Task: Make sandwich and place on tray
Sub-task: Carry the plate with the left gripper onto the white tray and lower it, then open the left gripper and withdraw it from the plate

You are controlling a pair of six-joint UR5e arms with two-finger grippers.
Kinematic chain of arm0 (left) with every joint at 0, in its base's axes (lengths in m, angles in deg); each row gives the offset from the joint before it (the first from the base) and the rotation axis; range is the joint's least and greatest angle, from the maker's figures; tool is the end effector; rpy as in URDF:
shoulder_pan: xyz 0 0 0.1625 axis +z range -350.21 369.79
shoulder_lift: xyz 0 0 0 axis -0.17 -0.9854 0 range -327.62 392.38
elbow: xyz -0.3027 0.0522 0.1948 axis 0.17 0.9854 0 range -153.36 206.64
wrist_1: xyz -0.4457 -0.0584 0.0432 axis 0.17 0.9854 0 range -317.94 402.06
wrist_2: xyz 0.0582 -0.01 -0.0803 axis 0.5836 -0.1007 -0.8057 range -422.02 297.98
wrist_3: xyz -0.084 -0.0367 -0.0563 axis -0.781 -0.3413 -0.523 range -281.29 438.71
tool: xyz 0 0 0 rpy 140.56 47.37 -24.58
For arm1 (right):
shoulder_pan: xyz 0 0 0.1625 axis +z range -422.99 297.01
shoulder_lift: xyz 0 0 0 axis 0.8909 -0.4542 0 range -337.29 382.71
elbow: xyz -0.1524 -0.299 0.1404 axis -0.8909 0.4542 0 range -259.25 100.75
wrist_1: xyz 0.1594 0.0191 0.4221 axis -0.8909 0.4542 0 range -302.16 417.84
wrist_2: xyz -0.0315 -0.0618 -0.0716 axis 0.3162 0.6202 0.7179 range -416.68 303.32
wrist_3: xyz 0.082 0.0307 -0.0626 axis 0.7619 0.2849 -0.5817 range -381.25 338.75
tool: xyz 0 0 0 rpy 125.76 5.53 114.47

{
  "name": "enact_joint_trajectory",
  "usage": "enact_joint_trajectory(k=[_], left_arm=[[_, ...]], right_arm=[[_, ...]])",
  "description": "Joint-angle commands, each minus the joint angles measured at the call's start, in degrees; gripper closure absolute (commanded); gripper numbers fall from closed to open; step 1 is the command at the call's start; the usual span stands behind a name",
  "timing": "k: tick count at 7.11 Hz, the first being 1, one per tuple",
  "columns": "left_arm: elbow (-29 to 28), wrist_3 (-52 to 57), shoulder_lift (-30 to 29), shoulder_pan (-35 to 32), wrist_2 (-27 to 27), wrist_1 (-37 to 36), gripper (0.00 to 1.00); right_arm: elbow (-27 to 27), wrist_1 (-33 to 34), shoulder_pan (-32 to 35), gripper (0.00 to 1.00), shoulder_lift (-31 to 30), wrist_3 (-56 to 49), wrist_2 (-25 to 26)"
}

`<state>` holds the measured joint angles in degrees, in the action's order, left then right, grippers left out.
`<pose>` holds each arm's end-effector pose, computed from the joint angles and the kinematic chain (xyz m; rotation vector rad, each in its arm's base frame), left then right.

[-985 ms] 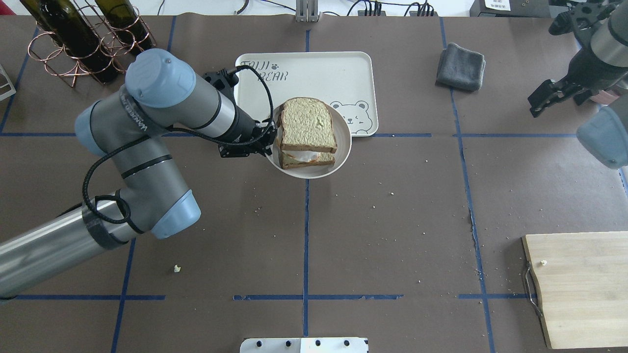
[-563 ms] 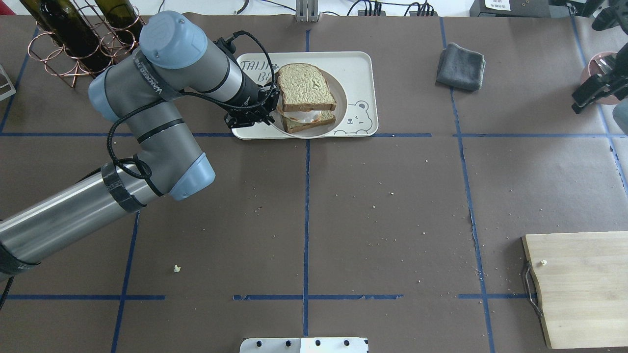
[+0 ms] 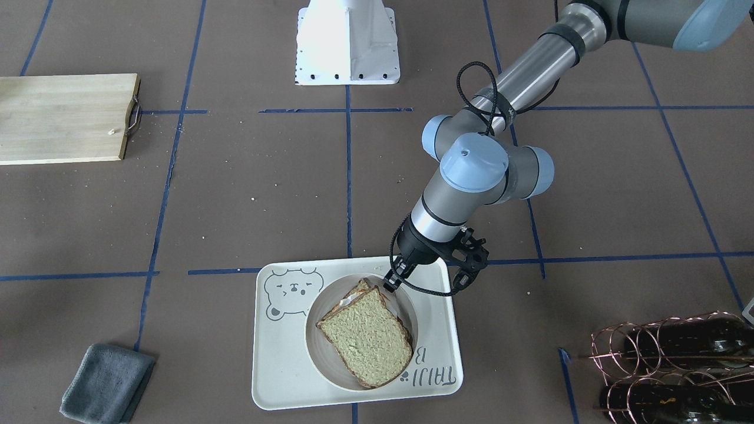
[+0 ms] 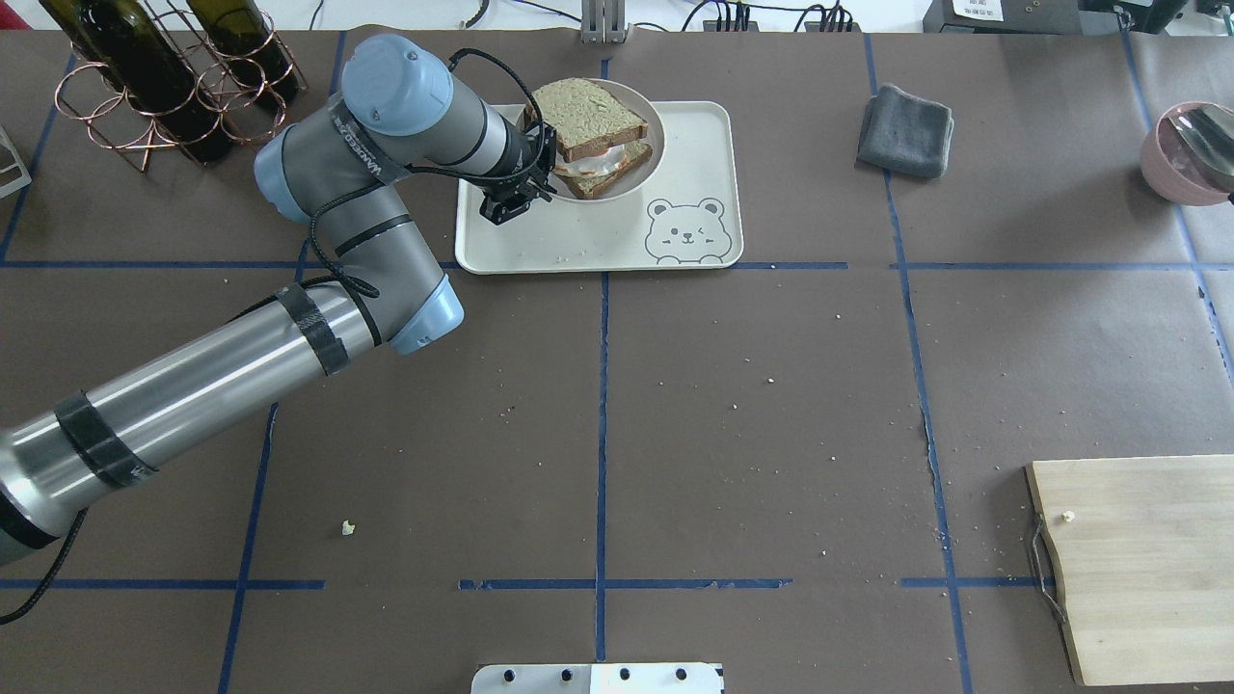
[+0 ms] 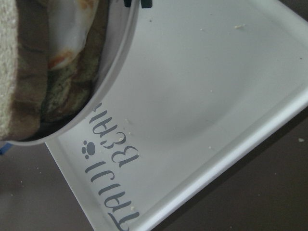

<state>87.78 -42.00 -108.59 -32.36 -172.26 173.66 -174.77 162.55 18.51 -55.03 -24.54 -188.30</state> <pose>0.5412 -0.6195 0.1844 -0.2131 1.1722 -0.9299 -0.0263 -0.5946 0.4612 0.0182 -0.7294 -0.2163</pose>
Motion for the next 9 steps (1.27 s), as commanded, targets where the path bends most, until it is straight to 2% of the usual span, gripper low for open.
enact_joint_trajectory(k=[1, 2, 3, 5, 6, 7, 8, 9], left_arm=[[-1.29, -0.58, -0.79, 1.98, 3.01, 0.50, 1.00], [-0.76, 0.46, -0.70, 2.07, 2.84, 0.50, 0.68], [1.33, 4.48, 0.17, 2.16, 2.84, 0.33, 0.01], [16.04, 17.55, 11.55, 1.81, 2.75, -1.24, 0.00], [20.55, 24.05, 14.30, 0.94, 2.84, -4.65, 0.00], [27.73, 32.56, 18.16, -0.98, 2.75, -9.38, 0.00], [34.24, 47.00, 21.50, -3.53, 1.97, -16.48, 0.00], [37.70, 59.33, 22.06, -6.68, 0.66, -24.64, 0.00]], right_arm=[[0.08, -5.45, 0.85, 0.00, -1.35, 0.04, -0.04], [0.16, -7.92, 1.03, 0.00, -2.14, 0.13, -0.13], [0.17, -7.95, 1.21, 0.00, -2.58, 0.13, -0.13], [-0.88, -8.04, 1.65, 0.00, -2.76, 0.13, -0.22], [-0.54, -8.04, 1.65, 0.00, -3.29, 0.04, 0.13], [-0.54, -8.04, 2.69, 0.00, -4.25, 0.13, -0.13], [-0.71, -8.04, 4.09, 0.00, -5.74, 0.04, -0.56], [-0.71, -8.04, 5.85, 0.00, -8.01, 0.04, -2.74]])
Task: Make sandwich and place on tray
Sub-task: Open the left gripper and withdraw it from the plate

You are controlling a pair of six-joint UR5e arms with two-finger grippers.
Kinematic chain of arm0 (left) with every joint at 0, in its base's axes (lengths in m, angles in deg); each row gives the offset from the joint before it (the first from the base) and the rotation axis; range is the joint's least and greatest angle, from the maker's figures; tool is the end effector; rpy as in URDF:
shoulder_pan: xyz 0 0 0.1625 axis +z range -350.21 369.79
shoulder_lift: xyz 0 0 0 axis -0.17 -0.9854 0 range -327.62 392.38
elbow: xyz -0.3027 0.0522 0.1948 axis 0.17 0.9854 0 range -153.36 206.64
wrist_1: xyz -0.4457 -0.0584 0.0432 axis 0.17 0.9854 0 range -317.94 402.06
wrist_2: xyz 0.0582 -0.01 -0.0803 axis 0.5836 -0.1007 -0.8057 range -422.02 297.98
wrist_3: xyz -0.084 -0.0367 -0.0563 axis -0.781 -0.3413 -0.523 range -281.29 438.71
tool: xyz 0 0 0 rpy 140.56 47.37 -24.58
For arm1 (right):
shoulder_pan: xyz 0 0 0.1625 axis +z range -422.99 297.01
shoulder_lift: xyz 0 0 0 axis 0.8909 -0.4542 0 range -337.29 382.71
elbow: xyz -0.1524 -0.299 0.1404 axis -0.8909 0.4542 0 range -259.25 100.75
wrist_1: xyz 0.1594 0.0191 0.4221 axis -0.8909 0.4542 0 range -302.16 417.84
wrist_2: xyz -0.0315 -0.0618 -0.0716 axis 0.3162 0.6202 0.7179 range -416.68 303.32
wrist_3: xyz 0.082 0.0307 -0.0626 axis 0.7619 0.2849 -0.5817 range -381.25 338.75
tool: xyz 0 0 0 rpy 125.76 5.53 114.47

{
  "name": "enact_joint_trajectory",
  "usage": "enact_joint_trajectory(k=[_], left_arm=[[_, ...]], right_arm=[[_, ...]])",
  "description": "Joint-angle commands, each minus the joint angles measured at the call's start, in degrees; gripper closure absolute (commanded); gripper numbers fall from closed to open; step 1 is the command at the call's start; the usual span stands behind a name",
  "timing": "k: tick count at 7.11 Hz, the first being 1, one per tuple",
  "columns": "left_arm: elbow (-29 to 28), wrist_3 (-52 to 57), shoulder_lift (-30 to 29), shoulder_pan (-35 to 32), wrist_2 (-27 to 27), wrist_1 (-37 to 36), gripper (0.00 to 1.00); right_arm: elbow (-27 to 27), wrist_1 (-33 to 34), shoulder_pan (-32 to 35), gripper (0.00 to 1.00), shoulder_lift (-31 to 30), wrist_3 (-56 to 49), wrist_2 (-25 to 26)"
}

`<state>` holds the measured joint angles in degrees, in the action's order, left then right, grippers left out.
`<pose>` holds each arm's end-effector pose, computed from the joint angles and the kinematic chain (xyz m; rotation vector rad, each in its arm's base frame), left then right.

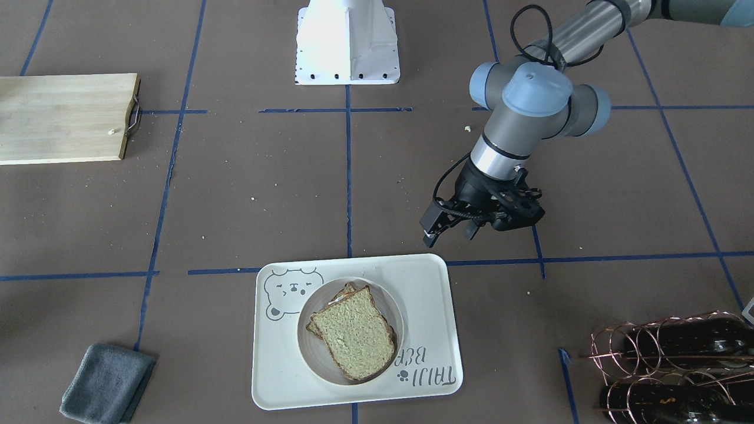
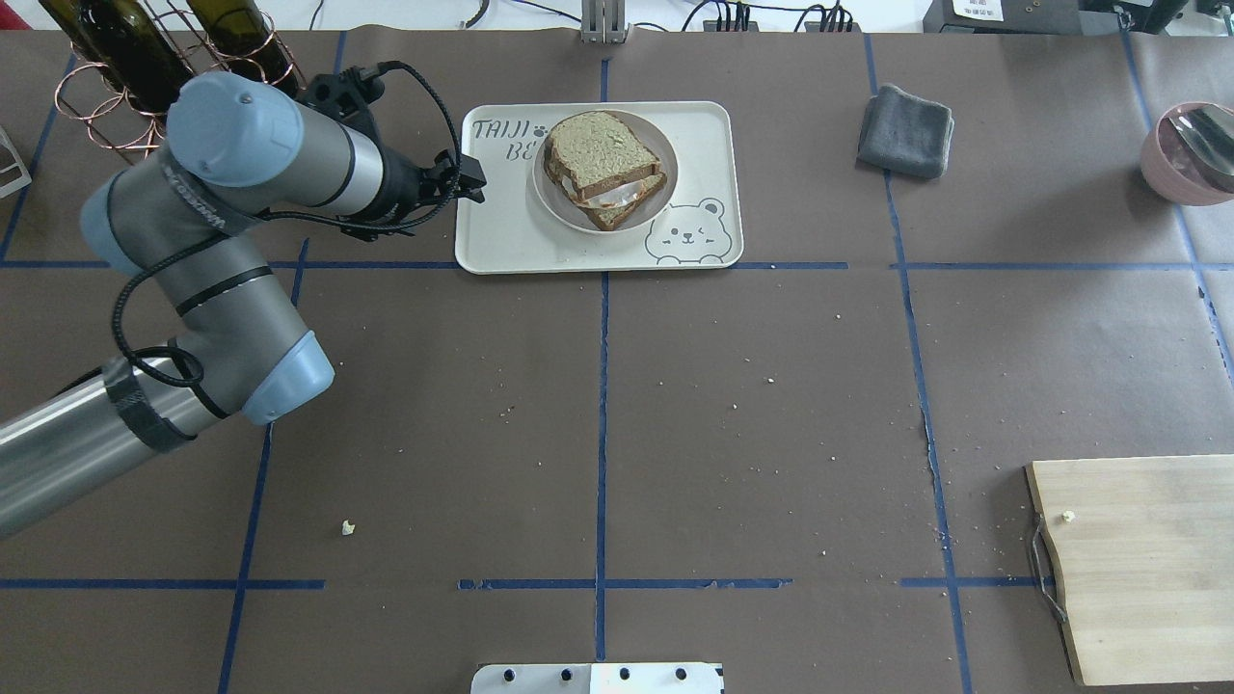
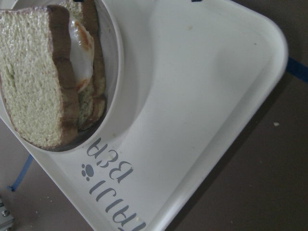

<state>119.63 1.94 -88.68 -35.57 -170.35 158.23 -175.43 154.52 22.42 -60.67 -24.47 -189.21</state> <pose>0.4093 -0.5561 0.1966 0.2580 1.0546 -0.3369 0.0148 -0.5733 0.4965 0.0931 -0.7437 -0.1697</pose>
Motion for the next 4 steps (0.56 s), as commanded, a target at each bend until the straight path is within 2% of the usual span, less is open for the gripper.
enact_joint_trajectory(k=[1, 2, 4], left_arm=[[7.45, 22.12, 3.02, -7.08, -3.36, -14.34, 0.00], [7.64, 33.50, 4.07, -11.90, -6.69, -18.92, 0.00], [7.82, 54.51, 4.60, -18.76, -7.25, -28.58, 0.00]], right_arm=[[-0.23, 0.00, 3.95, 0.00, -4.40, 0.06, -4.29], [-0.76, 0.00, 4.93, 0.00, -6.86, 0.06, -4.58], [-1.90, 0.00, 5.29, 0.00, -9.07, 0.15, -4.58]])
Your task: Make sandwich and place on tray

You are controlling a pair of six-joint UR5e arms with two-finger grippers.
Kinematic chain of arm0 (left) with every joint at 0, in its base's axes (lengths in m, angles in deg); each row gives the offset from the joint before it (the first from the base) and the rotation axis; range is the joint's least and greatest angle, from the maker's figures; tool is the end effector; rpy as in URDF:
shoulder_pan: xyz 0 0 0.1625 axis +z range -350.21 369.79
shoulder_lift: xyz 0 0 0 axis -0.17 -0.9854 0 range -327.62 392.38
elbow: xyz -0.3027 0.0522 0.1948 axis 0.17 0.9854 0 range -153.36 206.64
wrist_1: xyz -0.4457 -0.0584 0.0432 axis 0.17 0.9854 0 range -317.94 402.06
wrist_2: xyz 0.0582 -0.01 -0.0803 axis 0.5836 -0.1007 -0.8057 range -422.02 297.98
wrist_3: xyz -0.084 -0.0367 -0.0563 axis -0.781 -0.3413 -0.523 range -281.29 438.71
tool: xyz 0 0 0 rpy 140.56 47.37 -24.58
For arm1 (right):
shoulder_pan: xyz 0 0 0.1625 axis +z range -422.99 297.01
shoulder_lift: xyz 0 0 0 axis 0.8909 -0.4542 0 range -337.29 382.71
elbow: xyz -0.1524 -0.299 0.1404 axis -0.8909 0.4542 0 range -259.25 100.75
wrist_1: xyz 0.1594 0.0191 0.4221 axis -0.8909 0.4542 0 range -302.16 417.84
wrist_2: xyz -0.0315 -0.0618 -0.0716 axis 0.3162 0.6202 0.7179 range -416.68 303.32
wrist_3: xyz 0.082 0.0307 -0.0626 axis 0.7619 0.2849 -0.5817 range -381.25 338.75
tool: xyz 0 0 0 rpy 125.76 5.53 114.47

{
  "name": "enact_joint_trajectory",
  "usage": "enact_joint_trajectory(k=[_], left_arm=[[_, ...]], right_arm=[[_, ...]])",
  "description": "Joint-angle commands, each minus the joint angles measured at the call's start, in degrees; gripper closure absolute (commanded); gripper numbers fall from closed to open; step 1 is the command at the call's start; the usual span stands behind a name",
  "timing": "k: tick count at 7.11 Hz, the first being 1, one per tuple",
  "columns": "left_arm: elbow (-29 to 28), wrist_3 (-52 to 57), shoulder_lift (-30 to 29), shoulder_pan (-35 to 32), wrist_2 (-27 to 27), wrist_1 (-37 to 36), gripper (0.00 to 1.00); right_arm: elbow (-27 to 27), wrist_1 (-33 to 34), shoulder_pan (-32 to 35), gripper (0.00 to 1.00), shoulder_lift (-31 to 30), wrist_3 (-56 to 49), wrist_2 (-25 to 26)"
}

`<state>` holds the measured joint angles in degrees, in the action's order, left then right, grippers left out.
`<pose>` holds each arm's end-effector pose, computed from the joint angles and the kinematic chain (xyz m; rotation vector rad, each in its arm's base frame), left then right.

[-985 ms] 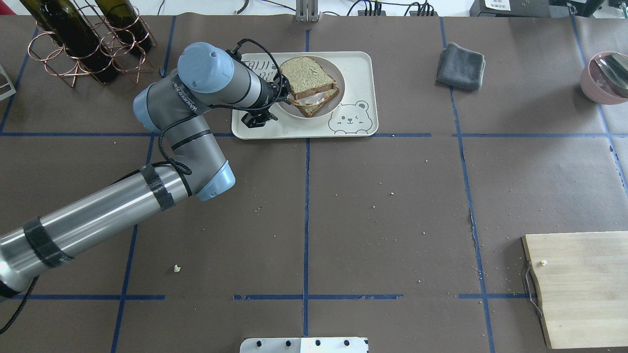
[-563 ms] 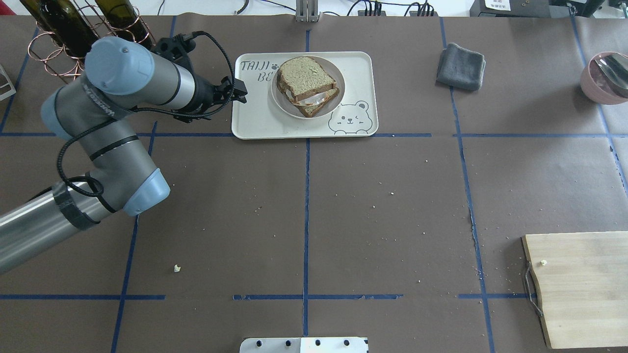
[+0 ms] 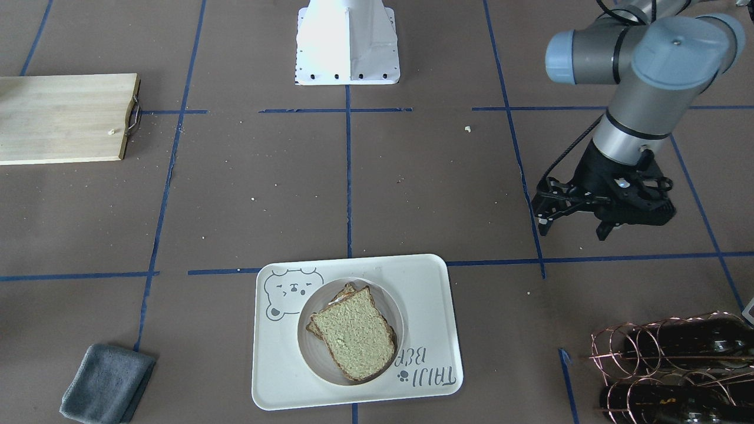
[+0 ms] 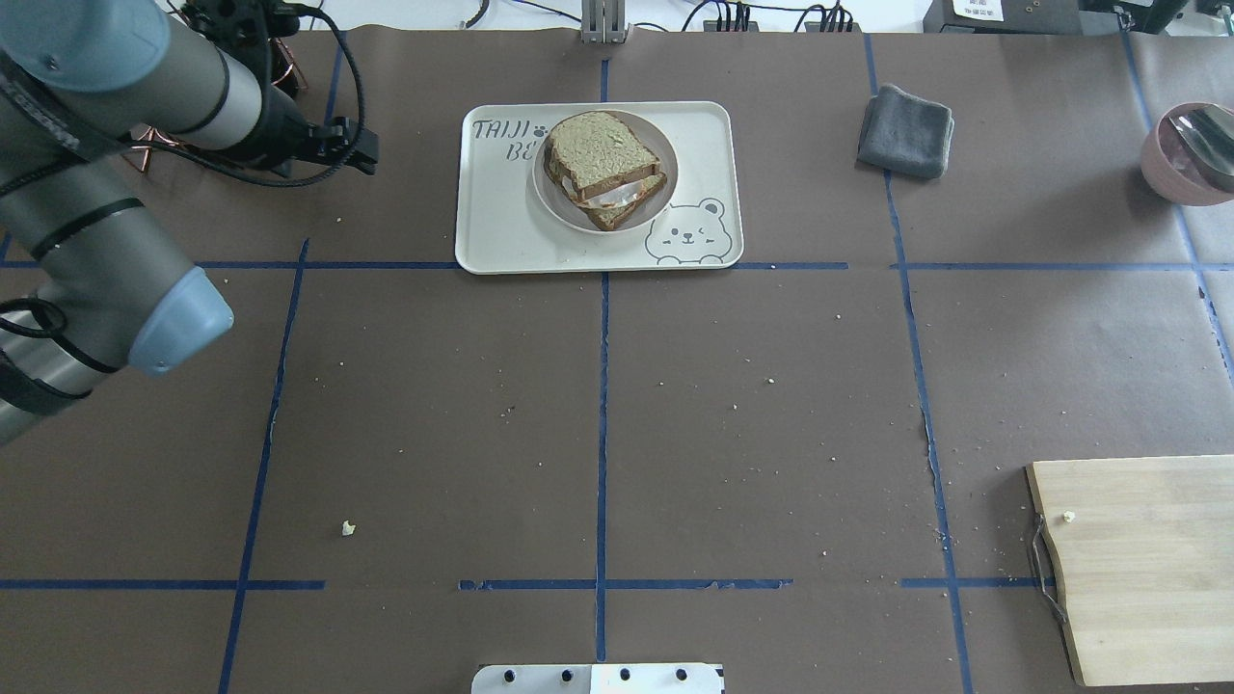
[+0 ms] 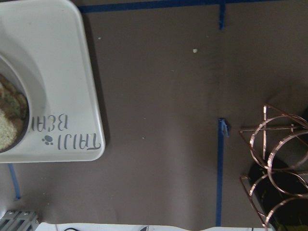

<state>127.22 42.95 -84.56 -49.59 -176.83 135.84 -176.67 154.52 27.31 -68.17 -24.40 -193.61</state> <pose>0.2533 -0.6011 0.2315 0.3667 0.7341 0.0714 0.0575 -0.5223 0.5508 0.0224 -0.8190 -0.0461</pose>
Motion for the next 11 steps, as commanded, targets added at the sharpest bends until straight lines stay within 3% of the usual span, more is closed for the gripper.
enact_joint_trajectory(k=[1, 3, 4, 6, 11], left_arm=[[0.22, 21.09, 3.36, -8.86, -2.69, -7.19, 0.00], [-1.08, 36.20, 10.57, -18.78, -11.37, -7.46, 0.00], [-1.53, 44.46, 15.04, -22.93, -11.84, -7.21, 0.00], [-3.54, 47.62, 21.46, -25.34, -15.51, -6.59, 0.00], [-8.56, 47.53, 22.11, -28.23, -17.20, -8.08, 0.00]], right_arm=[[-0.67, 0.00, 0.40, 0.00, -2.20, 0.07, -0.26], [-0.58, 0.09, 0.66, 0.00, -2.20, -0.01, -0.35], [-0.67, 0.00, 1.36, 0.00, -2.20, 0.07, -0.44], [-0.67, 0.00, 2.16, 0.00, -2.55, 0.07, -0.52], [-0.84, -0.09, 2.77, 0.00, -3.52, -0.45, -0.96]])
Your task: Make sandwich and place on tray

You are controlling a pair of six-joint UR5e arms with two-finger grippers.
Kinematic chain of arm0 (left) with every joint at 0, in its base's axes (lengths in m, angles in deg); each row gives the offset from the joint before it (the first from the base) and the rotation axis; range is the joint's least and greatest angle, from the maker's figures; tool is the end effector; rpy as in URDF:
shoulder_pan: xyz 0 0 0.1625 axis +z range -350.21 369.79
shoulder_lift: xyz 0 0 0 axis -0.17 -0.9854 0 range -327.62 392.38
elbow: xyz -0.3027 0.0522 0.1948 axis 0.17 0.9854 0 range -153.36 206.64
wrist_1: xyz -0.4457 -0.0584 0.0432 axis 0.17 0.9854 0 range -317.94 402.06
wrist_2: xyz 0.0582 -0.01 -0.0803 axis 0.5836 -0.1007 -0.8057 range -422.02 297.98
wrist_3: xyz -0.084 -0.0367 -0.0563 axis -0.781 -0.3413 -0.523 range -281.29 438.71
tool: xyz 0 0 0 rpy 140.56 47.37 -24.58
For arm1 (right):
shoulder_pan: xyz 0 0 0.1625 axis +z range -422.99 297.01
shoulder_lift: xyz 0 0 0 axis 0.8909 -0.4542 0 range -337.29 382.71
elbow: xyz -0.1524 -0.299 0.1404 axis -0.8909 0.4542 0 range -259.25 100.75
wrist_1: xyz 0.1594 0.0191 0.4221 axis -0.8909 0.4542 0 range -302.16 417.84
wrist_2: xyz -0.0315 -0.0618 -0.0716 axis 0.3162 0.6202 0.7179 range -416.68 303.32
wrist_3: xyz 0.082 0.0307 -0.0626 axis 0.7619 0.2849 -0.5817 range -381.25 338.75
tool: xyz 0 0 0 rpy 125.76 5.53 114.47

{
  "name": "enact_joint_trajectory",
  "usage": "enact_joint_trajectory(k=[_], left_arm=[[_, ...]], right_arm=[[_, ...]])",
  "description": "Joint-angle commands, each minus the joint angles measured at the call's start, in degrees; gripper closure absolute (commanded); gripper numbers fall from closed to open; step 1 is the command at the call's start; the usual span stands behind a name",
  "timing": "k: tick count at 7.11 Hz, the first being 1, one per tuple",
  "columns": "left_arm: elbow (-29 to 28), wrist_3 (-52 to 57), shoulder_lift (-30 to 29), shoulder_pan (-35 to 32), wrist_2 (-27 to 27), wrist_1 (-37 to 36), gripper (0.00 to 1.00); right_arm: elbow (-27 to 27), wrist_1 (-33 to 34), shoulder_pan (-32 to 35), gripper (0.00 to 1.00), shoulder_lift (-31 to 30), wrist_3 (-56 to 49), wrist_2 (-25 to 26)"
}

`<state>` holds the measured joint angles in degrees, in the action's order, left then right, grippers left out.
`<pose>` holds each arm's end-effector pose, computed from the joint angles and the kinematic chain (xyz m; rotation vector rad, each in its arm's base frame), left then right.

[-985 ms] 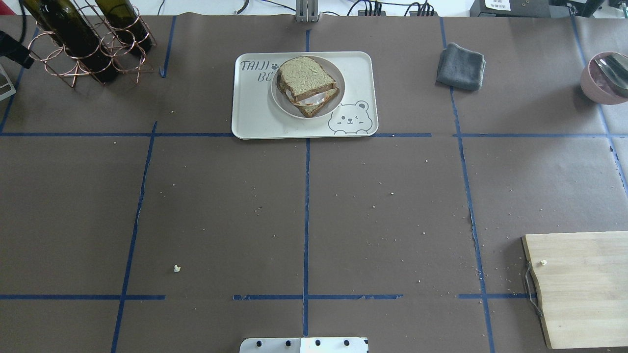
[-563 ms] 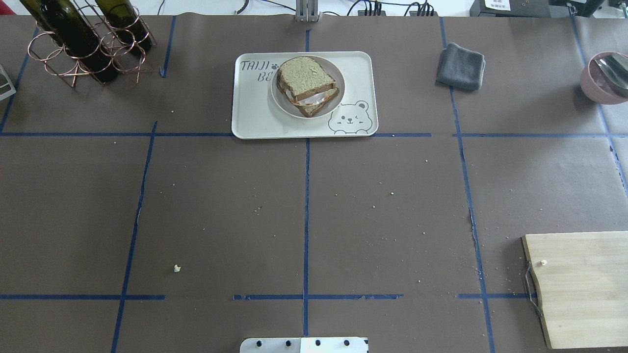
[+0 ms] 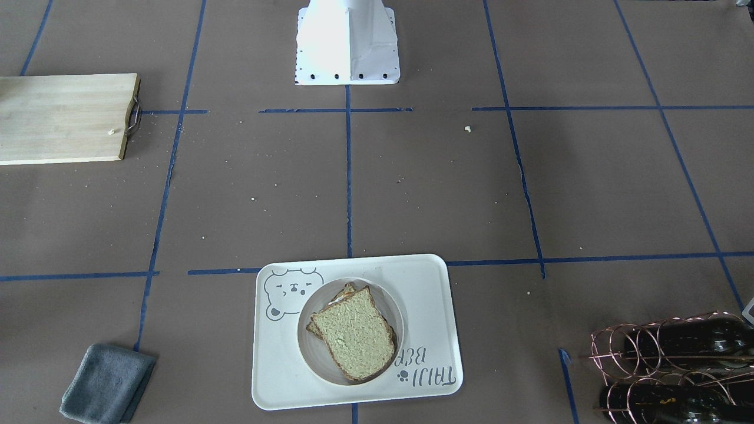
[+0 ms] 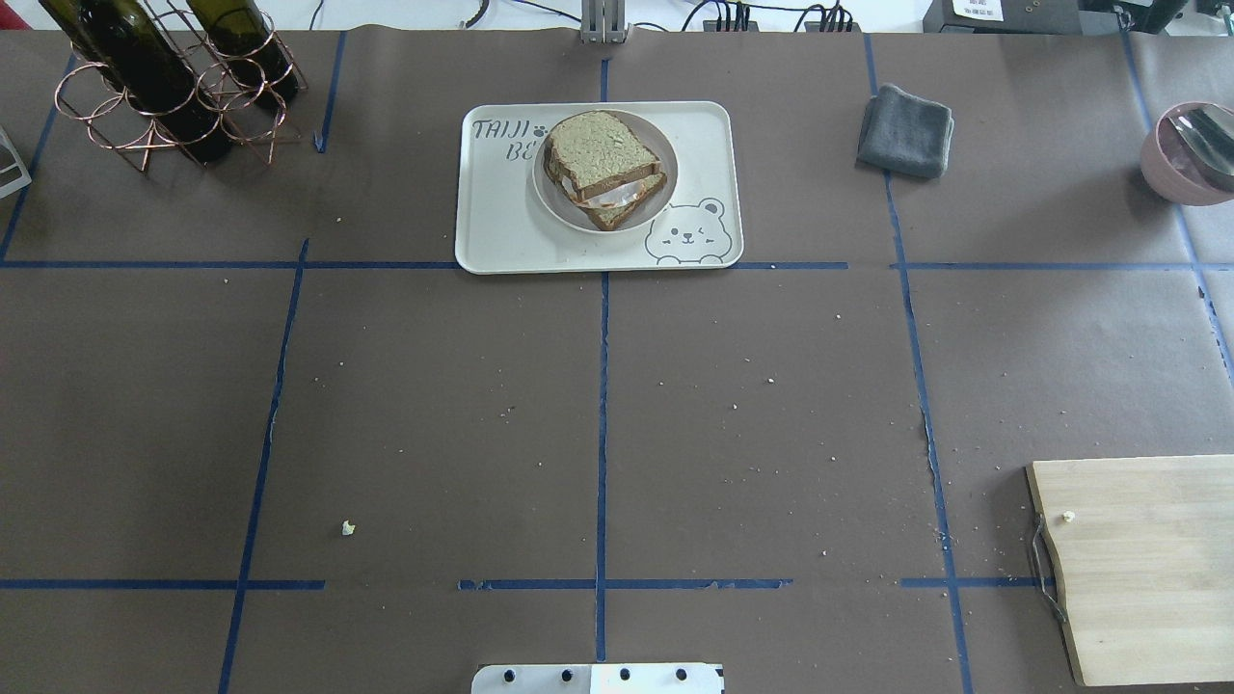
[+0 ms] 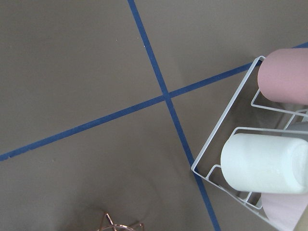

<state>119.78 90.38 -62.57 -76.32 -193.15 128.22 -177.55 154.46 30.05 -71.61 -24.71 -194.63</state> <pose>-0.0241 -0.5669 0.5376 0.1199 0.7136 0.2864 0.0798 -0.4958 0.5719 0.0042 -0.8379 0.0122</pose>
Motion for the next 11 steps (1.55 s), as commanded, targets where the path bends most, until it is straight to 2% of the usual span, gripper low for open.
enact_joint_trajectory(k=[1, 11], left_arm=[[-1.91, 0.10, 0.81, -2.12, -4.80, -0.47, 0.00], [-1.30, -0.07, 1.35, -2.13, -5.63, -0.20, 0.00]], right_arm=[[0.04, -0.03, 0.04, 0.00, 0.02, -0.15, 0.14], [0.04, -0.03, 1.09, 0.00, -0.42, 0.21, 0.23]])
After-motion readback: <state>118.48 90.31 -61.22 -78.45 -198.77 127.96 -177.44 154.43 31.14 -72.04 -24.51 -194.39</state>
